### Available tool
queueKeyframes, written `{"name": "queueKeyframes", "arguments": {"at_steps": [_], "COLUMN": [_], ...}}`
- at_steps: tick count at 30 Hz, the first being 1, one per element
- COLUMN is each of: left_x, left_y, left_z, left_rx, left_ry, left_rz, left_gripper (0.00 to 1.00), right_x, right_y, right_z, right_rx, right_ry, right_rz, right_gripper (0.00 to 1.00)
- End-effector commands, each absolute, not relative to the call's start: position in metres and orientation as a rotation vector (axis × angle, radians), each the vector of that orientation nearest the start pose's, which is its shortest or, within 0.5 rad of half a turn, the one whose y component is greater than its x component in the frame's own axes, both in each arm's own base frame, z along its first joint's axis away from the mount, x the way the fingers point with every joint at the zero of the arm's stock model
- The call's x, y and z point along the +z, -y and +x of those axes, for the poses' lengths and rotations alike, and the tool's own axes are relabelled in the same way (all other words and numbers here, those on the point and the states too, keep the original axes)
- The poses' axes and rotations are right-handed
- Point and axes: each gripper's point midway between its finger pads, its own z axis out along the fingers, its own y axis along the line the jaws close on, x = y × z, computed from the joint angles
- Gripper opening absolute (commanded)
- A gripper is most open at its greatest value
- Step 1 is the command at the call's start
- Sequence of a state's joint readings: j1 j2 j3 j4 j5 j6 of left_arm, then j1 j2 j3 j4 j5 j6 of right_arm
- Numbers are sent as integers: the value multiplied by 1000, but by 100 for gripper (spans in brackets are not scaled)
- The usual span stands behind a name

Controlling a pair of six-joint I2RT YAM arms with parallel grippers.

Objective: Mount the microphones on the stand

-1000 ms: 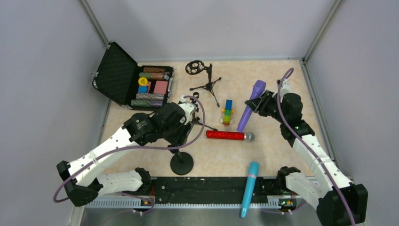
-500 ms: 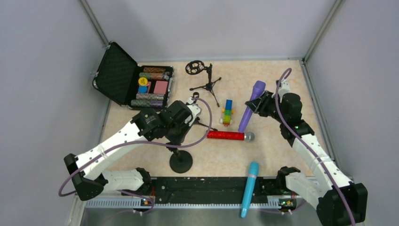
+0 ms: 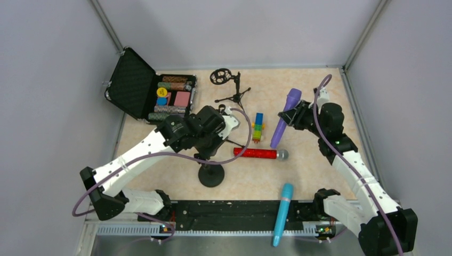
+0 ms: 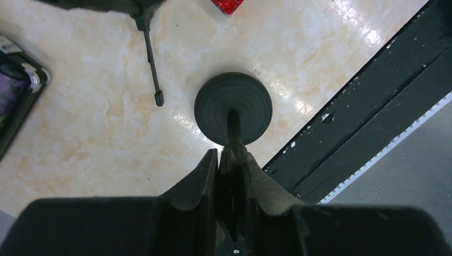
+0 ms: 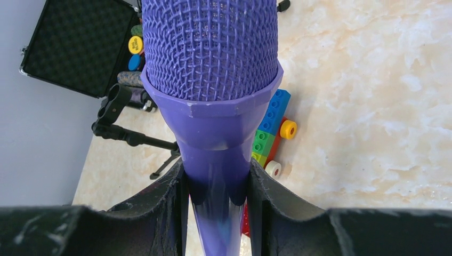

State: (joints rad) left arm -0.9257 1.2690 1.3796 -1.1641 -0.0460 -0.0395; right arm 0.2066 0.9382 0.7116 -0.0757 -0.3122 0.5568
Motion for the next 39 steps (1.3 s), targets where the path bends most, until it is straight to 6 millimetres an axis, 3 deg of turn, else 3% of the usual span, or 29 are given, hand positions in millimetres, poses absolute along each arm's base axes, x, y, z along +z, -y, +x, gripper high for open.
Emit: {"name": "queueKeyframes", "arguments": {"at_steps": [1,4,12,21,26,31,34,39], "left_x": [245,247,226,238,230,222,224,242], "left_y": [246,262,280,299,304,309,313,322], "left_z": [174,170,170,180,176,176,180,192], "left_rx": [-421,-492,-452,-450,-412,-343,-334,-323], "left_ry": [-2226,-2210,-2218,-2104,-2085,-2070,-2062,-2017], "left_rz": [1230,1316,1505,1511,1567,1603,1588,1526], "left_gripper": [0,0,0,1,11,41,54,62], "right_x": [261,260,259,259,259,257,257,257], "right_y": [-141,-141,-140,-137,-136,-136,-136,-136], "right_z": [311,311,310,309,310,309,309,309], "right_rx": [813,812,806,787,781,781,782,782], "right_ry": [-1845,-1845,-1845,-1841,-1840,-1842,-1844,-1843], "right_rz": [73,73,75,78,78,76,76,75], "right_gripper": [0,0,0,0,0,0,0,0]}}
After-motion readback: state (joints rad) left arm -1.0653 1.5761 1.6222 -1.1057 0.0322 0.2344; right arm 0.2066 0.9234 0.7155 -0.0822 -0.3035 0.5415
